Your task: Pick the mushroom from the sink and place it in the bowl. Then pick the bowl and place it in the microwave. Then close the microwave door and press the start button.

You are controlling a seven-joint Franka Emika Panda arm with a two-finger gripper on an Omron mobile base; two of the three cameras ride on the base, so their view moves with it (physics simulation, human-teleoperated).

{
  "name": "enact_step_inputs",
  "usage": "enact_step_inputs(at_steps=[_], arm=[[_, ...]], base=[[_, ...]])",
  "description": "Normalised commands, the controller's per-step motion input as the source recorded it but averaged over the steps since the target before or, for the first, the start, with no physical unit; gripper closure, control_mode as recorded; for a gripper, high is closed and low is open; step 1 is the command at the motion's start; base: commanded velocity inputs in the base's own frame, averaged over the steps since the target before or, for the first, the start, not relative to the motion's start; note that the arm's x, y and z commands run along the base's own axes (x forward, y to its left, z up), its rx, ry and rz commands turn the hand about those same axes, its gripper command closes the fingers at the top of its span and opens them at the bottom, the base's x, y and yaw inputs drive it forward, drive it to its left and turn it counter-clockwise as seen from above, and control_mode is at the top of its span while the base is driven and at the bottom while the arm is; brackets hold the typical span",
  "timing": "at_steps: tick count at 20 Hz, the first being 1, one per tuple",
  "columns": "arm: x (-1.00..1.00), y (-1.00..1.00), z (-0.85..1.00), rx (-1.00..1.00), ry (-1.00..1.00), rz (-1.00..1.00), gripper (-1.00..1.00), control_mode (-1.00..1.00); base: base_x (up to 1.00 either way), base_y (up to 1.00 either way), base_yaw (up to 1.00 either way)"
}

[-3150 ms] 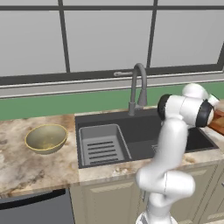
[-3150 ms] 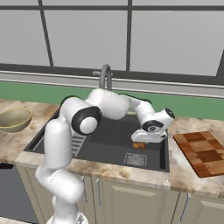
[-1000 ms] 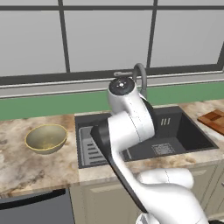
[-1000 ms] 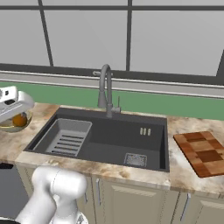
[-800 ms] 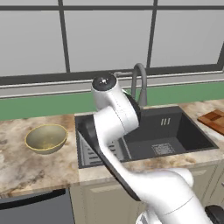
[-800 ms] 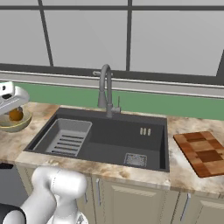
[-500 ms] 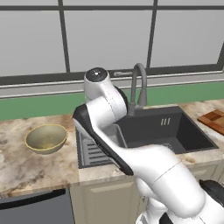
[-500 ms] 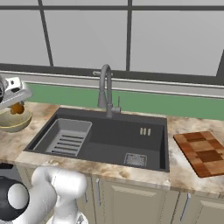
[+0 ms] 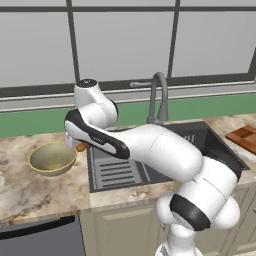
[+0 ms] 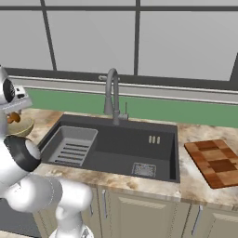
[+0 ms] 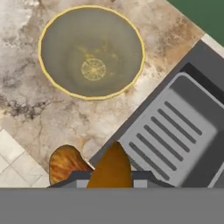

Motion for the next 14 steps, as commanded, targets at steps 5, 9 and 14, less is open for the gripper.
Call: enact_step_inputs(at_steps=[5, 9, 14], arm=[[0.25, 0.77, -0.18, 0.00, 0.19, 0.00, 1.00, -1.00], [0.36, 0.55, -0.46, 0.00, 0.07, 0.00, 1.00, -1.00], [0.47, 0.46, -0.67, 0.00, 0.02, 0.00, 1.00, -1.00]], base=[[0.00, 0.00, 0.00], [0.00, 0.00, 0.00], [0.00, 0.00, 0.00]])
